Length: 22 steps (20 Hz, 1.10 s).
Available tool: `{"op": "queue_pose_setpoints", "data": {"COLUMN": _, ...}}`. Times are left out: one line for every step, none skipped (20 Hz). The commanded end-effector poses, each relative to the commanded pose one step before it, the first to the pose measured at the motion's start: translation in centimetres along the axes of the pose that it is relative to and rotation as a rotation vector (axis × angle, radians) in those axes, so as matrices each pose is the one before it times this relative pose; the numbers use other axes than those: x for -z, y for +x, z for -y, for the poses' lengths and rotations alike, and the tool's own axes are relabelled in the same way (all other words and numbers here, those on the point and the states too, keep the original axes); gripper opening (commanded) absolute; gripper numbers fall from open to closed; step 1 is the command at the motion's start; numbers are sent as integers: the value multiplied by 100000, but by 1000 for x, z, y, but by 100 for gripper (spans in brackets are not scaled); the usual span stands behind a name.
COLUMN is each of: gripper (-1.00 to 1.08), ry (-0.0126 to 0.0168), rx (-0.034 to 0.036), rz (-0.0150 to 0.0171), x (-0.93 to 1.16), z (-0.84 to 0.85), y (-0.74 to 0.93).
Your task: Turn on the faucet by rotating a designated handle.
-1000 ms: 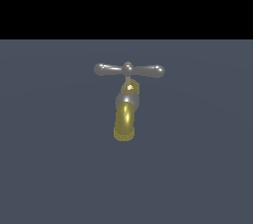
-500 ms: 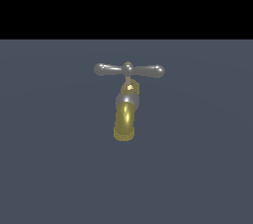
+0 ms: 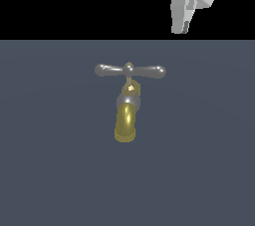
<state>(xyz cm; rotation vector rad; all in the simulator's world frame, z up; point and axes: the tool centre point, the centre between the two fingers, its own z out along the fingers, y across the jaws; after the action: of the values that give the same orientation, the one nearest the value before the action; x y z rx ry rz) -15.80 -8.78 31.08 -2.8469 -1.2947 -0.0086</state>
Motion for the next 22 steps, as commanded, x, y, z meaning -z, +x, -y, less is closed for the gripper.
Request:
{"op": "queue_pose_setpoints", "data": {"gripper": -100, "ry": -205, "rx": 5870, "rz": 231, "x": -1191, "z": -864, "y": 315}}
{"op": "queue_pose_setpoints", "data": {"gripper": -100, "ry": -52, "rx": 2252, "rz": 83, "x": -462, "z": -336, "y": 127}}
{"op": "queue_pose_setpoints", "data": {"gripper": -100, "ry": -51, "rx": 2237, "rz": 82, "x": -458, "z": -334, "y": 127}}
{"op": "queue_pose_setpoints", "data": {"gripper": -100, "ry": -51, "rx": 2222, "rz": 81, "x": -455, "z": -331, "y": 128}}
{"op": "queue_pose_setpoints", "data": {"gripper": -100, "ry": -49, "rx": 2202, "rz": 79, "x": -451, "z": -329, "y": 127}}
{"op": "queue_pose_setpoints", "data": {"gripper": -100, "ry": -48, "rx": 2186, "rz": 77, "x": -447, "z": -327, "y": 128}}
{"op": "queue_pose_setpoints", "data": {"gripper": -100, "ry": -47, "rx": 2167, "rz": 75, "x": -443, "z": -324, "y": 128}}
{"op": "queue_pose_setpoints", "data": {"gripper": -100, "ry": -45, "rx": 2148, "rz": 72, "x": -438, "z": -321, "y": 129}}
{"op": "queue_pose_setpoints", "data": {"gripper": -100, "ry": -43, "rx": 2128, "rz": 70, "x": -434, "z": -319, "y": 129}}
{"op": "queue_pose_setpoints", "data": {"gripper": -100, "ry": -41, "rx": 2108, "rz": 67, "x": -430, "z": -316, "y": 129}}
{"op": "queue_pose_setpoints", "data": {"gripper": -100, "ry": -39, "rx": 2090, "rz": 63, "x": -425, "z": -312, "y": 130}}
{"op": "queue_pose_setpoints", "data": {"gripper": -100, "ry": -37, "rx": 2069, "rz": 59, "x": -421, "z": -310, "y": 130}}
{"op": "queue_pose_setpoints", "data": {"gripper": -100, "ry": -34, "rx": 2051, "rz": 56, "x": -417, "z": -307, "y": 131}}
{"op": "queue_pose_setpoints", "data": {"gripper": -100, "ry": -32, "rx": 2032, "rz": 51, "x": -413, "z": -304, "y": 131}}
{"op": "queue_pose_setpoints", "data": {"gripper": -100, "ry": -29, "rx": 2015, "rz": 47, "x": -409, "z": -301, "y": 132}}
{"op": "queue_pose_setpoints", "data": {"gripper": -100, "ry": -26, "rx": 1979, "rz": 41, "x": -402, "z": -296, "y": 132}}
{"op": "queue_pose_setpoints", "data": {"gripper": -100, "ry": -21, "rx": 1879, "rz": 34, "x": -381, "z": -281, "y": 127}}
{"op": "queue_pose_setpoints", "data": {"gripper": -100, "ry": -18, "rx": 1770, "rz": 28, "x": -359, "z": -264, "y": 122}}
{"op": "queue_pose_setpoints", "data": {"gripper": -100, "ry": -15, "rx": 1664, "rz": 23, "x": -337, "z": -248, "y": 116}}
{"op": "queue_pose_setpoints", "data": {"gripper": -100, "ry": -12, "rx": 1559, "rz": 18, "x": -316, "z": -233, "y": 110}}
{"op": "queue_pose_setpoints", "data": {"gripper": -100, "ry": -9, "rx": 1462, "rz": 12, "x": -296, "z": -218, "y": 105}}
{"op": "queue_pose_setpoints", "data": {"gripper": -100, "ry": -6, "rx": 1366, "rz": 7, "x": -276, "z": -204, "y": 100}}
